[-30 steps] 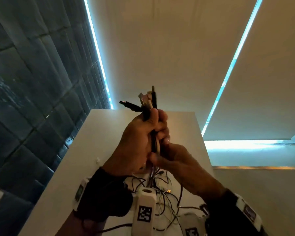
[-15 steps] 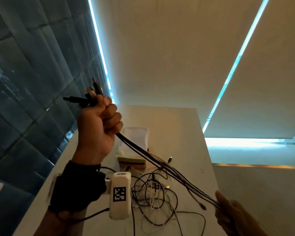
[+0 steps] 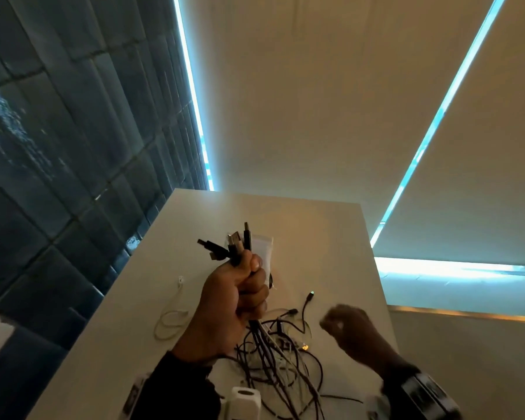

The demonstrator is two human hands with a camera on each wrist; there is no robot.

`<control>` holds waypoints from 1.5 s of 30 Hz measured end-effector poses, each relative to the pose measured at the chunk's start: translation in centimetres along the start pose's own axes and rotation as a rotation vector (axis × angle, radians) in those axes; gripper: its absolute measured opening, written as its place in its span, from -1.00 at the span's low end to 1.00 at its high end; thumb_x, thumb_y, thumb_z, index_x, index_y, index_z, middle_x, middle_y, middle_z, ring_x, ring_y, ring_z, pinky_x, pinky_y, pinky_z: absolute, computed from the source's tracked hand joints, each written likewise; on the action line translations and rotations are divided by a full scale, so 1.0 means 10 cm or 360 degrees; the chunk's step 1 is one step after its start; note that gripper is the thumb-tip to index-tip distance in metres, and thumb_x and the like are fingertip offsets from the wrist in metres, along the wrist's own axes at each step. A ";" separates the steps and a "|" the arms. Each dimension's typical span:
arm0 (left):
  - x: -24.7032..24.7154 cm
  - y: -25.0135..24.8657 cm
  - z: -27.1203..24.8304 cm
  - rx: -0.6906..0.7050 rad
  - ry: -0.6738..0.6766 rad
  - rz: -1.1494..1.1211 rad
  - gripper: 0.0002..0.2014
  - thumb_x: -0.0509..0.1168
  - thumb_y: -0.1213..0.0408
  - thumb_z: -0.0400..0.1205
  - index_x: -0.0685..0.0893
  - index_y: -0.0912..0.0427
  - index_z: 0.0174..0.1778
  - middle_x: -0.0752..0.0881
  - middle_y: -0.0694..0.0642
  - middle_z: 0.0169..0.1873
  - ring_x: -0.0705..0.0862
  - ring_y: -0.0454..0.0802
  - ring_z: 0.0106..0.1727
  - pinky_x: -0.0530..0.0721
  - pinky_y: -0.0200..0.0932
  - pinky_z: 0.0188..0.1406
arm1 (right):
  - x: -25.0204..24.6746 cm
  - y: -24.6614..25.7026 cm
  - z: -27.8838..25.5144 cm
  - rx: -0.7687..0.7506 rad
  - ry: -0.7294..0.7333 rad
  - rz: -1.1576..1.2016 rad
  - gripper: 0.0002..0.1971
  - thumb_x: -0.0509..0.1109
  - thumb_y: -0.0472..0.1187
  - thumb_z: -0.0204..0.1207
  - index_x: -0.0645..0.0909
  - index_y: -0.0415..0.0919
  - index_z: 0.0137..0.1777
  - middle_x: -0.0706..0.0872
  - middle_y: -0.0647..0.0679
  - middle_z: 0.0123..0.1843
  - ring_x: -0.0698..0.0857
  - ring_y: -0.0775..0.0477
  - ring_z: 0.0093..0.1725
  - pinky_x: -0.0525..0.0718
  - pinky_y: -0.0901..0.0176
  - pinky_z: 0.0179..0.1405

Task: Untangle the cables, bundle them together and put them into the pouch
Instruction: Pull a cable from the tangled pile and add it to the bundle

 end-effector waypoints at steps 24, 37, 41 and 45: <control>-0.41 -0.08 0.21 0.0111 -0.0344 0.0192 -0.73 0.06 0.26 0.73 0.40 0.14 -0.32 0.20 -0.03 -0.60 0.12 -0.19 -0.67 -0.03 -0.24 -0.59 | 0.83 0.76 0.84 0.0028 0.0007 0.0832 -0.67 0.52 -0.01 0.45 0.39 -0.10 -0.20 0.77 -0.15 -0.28 0.73 -0.20 -0.27 0.70 -0.28 -0.23; -0.28 0.06 0.36 0.0316 -0.0656 0.0885 -0.71 0.27 -0.07 0.56 0.68 0.06 -0.02 0.72 0.08 -0.34 0.71 -0.10 -0.52 0.68 -0.16 -0.53 | -0.02 1.95 0.36 -0.0429 -0.0043 0.1676 -0.80 0.42 -0.24 0.54 0.55 -0.39 0.00 0.75 -0.15 -0.29 0.65 -0.11 -0.41 0.68 0.08 -0.40; -0.27 0.03 0.32 0.0441 -0.0728 0.0911 -0.46 0.25 -0.19 0.41 0.70 0.29 -0.12 0.39 -0.06 -0.68 0.32 -0.14 -0.64 0.28 -0.19 -0.59 | -0.06 1.95 0.30 -0.0434 -0.0023 0.1606 -0.82 0.36 -0.19 0.58 0.56 -0.34 0.00 0.69 -0.10 -0.38 0.59 0.03 -0.48 0.59 0.22 -0.51; -0.29 0.06 0.27 0.0505 -0.0711 0.0876 -0.57 0.24 -0.13 0.45 0.77 0.16 -0.09 0.39 0.01 -0.66 0.35 -0.04 -0.60 0.32 -0.26 -0.60 | -0.05 1.93 0.27 -0.0395 -0.0035 0.1526 -0.81 0.39 -0.23 0.59 0.56 -0.41 -0.07 0.66 -0.08 -0.41 0.56 0.11 -0.51 0.52 0.34 -0.52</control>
Point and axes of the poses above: each hand's wrist, its own z-axis towards the middle knuckle, its own x-axis out of the palm, y = z × x, the point moved 1 cm from there along z, towards the middle knuckle
